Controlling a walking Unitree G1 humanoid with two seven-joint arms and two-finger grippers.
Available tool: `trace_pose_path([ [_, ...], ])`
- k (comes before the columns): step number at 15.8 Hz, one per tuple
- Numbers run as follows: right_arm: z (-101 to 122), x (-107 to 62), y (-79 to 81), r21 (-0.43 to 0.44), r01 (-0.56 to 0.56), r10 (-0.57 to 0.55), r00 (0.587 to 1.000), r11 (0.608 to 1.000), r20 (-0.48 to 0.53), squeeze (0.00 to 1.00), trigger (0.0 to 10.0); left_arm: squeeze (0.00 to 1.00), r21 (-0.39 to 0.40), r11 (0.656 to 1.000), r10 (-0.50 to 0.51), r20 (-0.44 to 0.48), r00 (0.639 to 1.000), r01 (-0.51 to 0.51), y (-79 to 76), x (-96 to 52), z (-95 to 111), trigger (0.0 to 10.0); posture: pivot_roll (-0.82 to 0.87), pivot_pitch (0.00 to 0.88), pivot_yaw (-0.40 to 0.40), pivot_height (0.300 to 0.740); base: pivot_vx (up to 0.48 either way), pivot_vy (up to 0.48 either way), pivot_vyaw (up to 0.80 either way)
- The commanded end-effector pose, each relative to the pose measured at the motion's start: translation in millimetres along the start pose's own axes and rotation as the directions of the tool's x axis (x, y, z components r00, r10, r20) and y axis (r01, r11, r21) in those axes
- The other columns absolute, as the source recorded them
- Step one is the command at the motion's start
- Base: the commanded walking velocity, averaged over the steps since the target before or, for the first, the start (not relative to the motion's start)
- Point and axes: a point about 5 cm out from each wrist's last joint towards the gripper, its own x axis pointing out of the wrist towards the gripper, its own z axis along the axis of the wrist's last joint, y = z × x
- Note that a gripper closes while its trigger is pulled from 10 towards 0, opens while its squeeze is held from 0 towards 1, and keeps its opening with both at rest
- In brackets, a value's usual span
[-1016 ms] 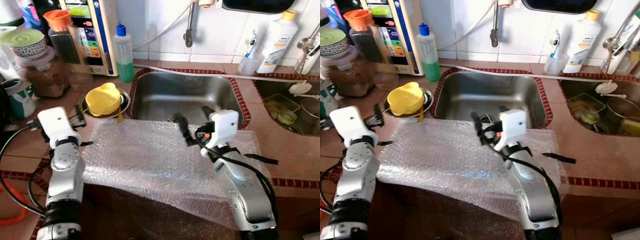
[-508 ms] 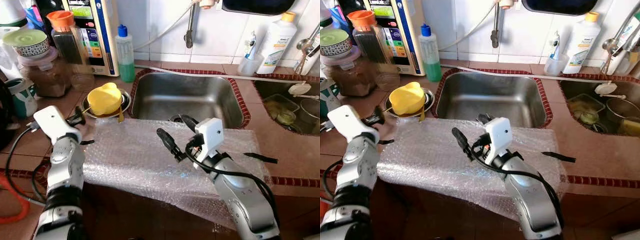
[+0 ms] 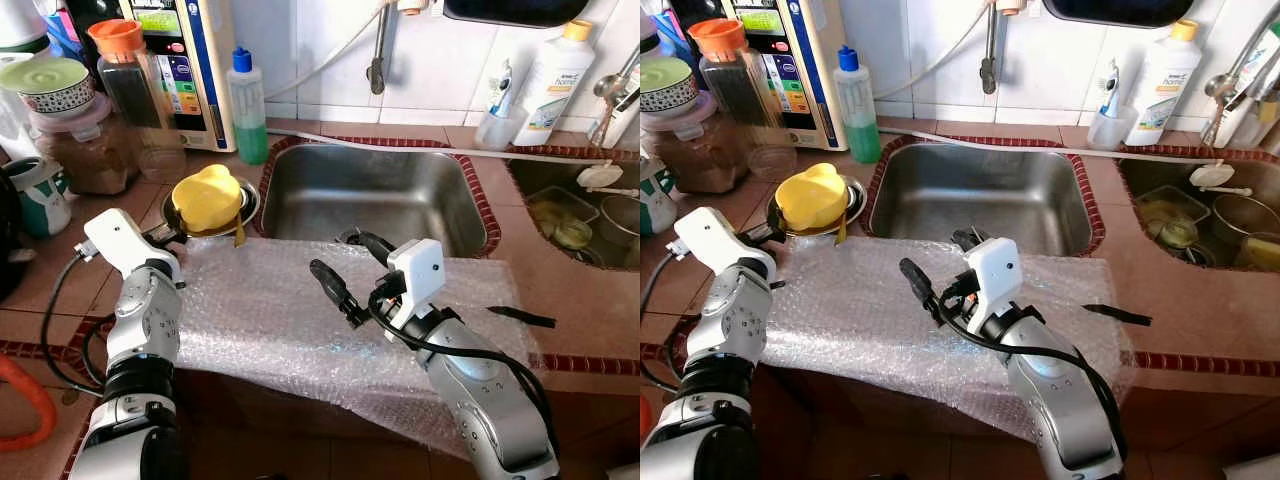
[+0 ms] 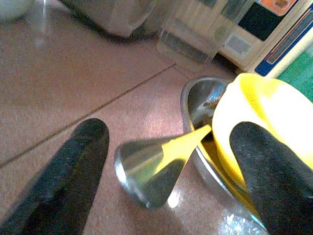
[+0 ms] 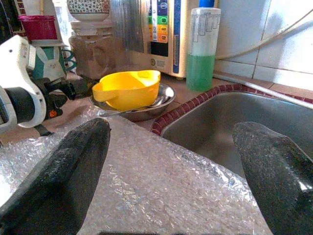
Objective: Kitchen organization
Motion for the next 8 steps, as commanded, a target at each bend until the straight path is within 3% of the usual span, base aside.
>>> trace_pose_path([
  [1, 3.7, 0.3, 1.3, -0.008, -0.007, 0.007, 1.0, 1.0, 0.007, 0.0, 10.0, 0.0, -0.011, 1.0, -0.017, -0.002, 1.0, 0.017, -5.1, 1.0, 2.2, 0.0, -0.02, 0.052, 0.052, 0.74, 0.0, 0.0, 0.0],
  [7, 2.0, -0.2, 1.1, -0.007, 0.004, -0.004, 1.0, 1.0, 0.005, 0.0, 10.0, 0.0, -0.023, 1.0, -0.021, 0.008, 1.0, 0.021, -5.1, 1.5, 3.7, 0.0, -0.02, 0.052, 0.056, 0.74, 0.0, 0.0, 0.0],
  [8, 1.9, -0.1, 0.5, -0.009, 0.006, -0.006, 1.0, 1.0, 0.006, 0.0, 10.0, 0.0, -0.006, 1.0, -0.002, 0.05, 0.999, 0.003, -3.4, 1.4, 8.8, 0.0, -0.02, 0.052, 0.056, 0.74, 0.0, 0.0, 0.0],
])
